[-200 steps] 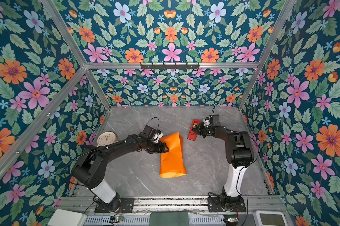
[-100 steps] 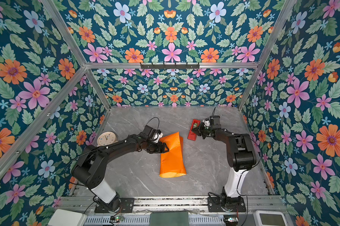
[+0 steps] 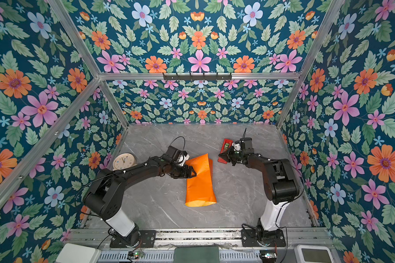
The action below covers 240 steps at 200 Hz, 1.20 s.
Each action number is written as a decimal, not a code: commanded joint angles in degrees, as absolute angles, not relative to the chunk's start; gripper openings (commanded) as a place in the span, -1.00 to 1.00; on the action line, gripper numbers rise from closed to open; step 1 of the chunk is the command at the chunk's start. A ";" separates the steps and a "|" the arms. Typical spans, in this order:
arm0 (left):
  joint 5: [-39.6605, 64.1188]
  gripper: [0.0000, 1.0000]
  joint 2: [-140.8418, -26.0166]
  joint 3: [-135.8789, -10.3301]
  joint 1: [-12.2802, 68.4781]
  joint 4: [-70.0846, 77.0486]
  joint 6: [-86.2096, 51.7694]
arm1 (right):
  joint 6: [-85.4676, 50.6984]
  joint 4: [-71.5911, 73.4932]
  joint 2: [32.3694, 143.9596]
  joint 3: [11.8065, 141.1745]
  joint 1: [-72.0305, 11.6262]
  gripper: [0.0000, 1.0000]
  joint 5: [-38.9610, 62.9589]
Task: Wrap a gift box in wrapping paper
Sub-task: Tear off the tape with the cutter.
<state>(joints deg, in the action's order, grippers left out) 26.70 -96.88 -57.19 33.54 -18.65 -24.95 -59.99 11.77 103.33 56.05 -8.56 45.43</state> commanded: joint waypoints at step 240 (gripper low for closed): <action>18.06 0.60 -97.91 -55.81 33.66 -27.60 -22.85 | -56.70 10.30 105.62 49.22 -10.28 -1.00 38.77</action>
